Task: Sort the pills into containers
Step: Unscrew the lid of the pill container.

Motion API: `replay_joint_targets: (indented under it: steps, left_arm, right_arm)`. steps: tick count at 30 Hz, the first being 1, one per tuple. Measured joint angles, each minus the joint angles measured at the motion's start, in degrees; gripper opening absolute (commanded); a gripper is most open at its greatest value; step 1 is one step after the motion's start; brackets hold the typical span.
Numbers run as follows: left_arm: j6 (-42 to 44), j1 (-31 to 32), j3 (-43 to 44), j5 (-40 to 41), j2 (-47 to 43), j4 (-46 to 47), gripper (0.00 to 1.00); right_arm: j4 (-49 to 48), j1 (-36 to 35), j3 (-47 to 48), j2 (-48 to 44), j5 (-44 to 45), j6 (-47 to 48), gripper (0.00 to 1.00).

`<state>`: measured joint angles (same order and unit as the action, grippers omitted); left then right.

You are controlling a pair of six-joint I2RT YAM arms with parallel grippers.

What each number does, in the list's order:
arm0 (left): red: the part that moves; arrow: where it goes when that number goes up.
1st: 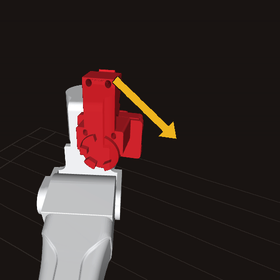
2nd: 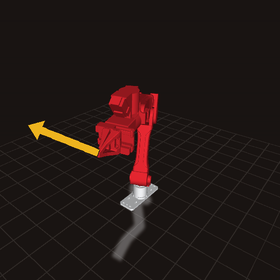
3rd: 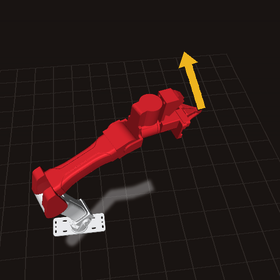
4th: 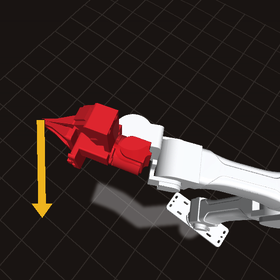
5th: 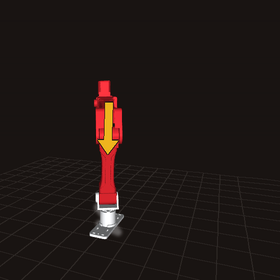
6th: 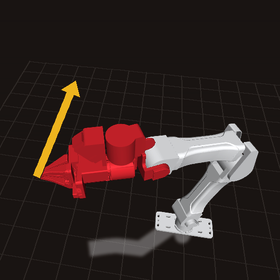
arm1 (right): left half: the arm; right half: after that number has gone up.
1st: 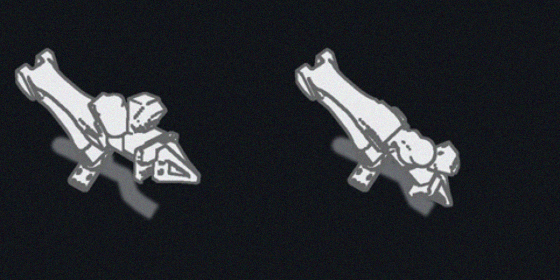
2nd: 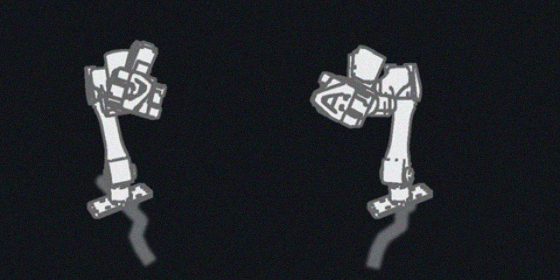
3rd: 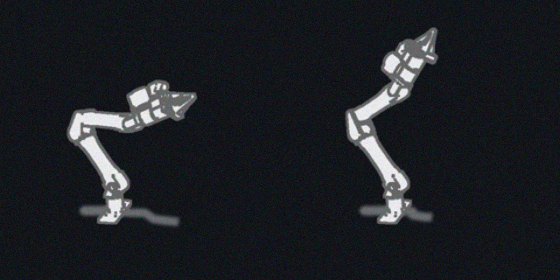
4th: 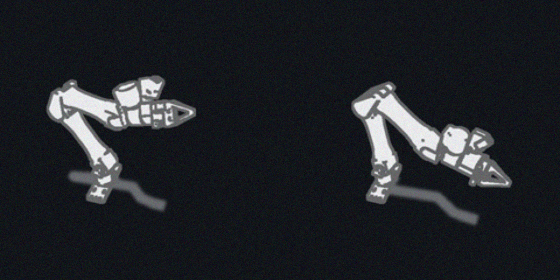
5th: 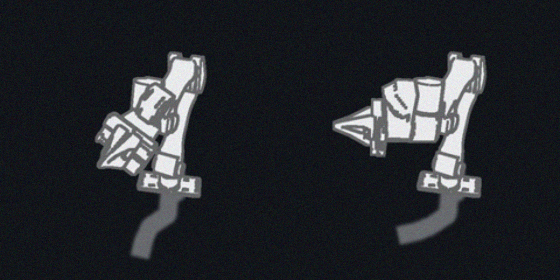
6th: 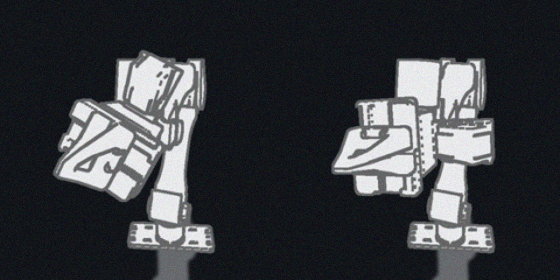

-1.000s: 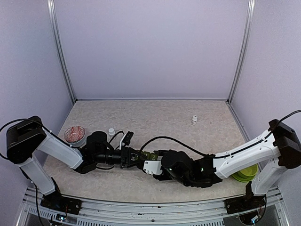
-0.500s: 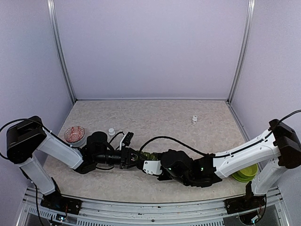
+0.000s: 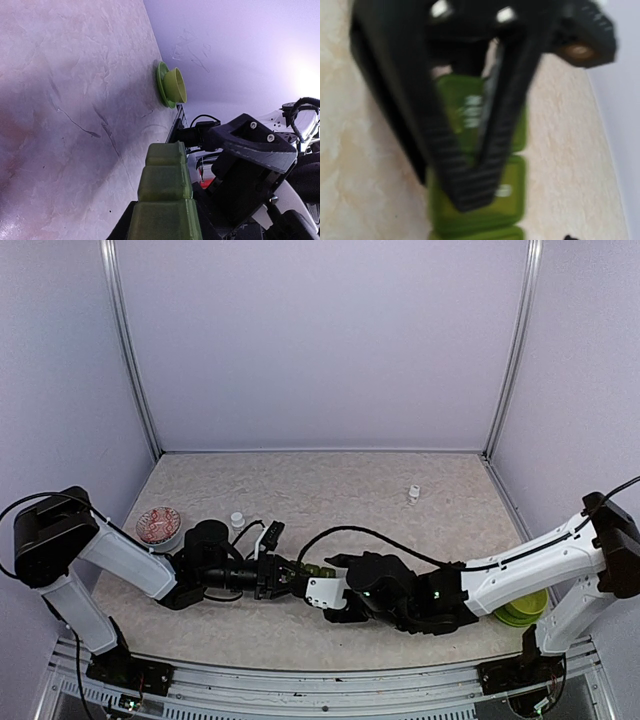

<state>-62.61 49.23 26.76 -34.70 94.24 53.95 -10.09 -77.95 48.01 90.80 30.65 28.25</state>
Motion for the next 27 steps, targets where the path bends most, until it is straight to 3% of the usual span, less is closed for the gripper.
replay_joint_targets:
  steps: [16, 21, 27]
  left_arm:
    - [0.0, 0.2, -0.5, 0.2, 0.9, 0.0, 0.27]
    - [0.0, 0.2, -0.7, 0.2, 1.2, 0.1, 0.27]
    - [0.0, 0.2, -0.7, 0.2, 1.3, 0.1, 0.27]
  right_arm:
    - [0.0, 0.0, -0.3, -3.7, 4.0, -0.7, 0.70]
    - [0.9, 0.0, -0.3, -5.4, 2.2, -0.9, 0.81]
    - [3.5, 0.0, -0.3, -5.9, -2.1, -1.6, 0.86]
